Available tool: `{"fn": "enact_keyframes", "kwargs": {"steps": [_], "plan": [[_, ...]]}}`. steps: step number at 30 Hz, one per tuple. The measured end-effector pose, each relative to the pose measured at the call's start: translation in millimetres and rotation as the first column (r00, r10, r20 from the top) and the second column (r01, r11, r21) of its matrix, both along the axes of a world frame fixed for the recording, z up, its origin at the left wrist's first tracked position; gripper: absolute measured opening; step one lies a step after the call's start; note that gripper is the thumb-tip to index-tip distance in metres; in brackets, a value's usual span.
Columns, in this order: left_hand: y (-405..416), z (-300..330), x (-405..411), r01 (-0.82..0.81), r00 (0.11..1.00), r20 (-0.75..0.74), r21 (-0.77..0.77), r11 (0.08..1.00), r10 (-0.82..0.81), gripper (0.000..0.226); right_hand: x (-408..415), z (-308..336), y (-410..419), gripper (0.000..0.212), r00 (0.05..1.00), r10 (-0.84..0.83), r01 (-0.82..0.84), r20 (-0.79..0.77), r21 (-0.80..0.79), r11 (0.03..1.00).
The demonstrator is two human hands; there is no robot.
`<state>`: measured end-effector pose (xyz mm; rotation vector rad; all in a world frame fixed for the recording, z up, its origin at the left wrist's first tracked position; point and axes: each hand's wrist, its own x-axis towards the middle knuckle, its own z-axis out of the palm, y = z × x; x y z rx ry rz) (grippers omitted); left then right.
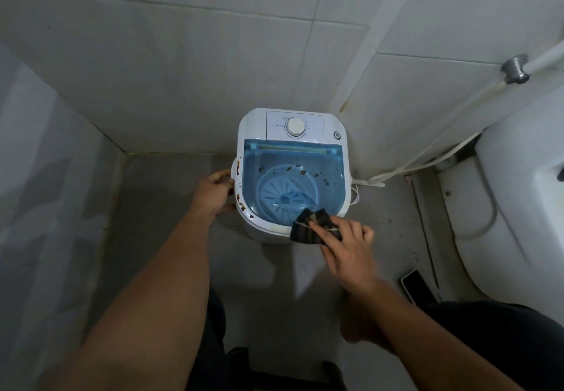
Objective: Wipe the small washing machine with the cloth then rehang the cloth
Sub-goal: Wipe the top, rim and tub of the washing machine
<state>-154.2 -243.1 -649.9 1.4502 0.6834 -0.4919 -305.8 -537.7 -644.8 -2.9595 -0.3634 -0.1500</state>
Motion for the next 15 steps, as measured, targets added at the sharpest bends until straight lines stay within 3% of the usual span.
{"fn": "enact_keyframes", "kwargs": {"steps": [5, 9, 11, 15], "plan": [[1.7, -2.0, 0.0, -0.012, 1.0, -0.003, -0.01, 1.0, 0.012, 0.026, 7.1, -2.4, 25.9, 0.051, 0.999, 0.039, -0.039, 0.009, -0.028, 0.999], [5.0, -1.4, 0.5, -0.017, 1.0, -0.017, -0.029, 0.999, 0.016, 0.023, 12.9, -8.8, 69.0, 0.054, 0.969, 0.244, -0.241, 0.033, -0.07, 0.968], [6.5, 2.2, -1.1, -0.027, 0.999, -0.038, -0.079, 0.996, 0.024, 0.019, 18.2, -12.4, 93.7, 0.058, 0.947, 0.322, -0.321, 0.003, -0.088, 0.943], [13.0, 10.5, 0.6, -0.063, 0.989, -0.142, -0.246, 0.967, 0.028, 0.028, 40.9, -4.8, 119.6, 0.052, 0.955, 0.295, -0.295, 0.014, 0.006, 0.955]]}}
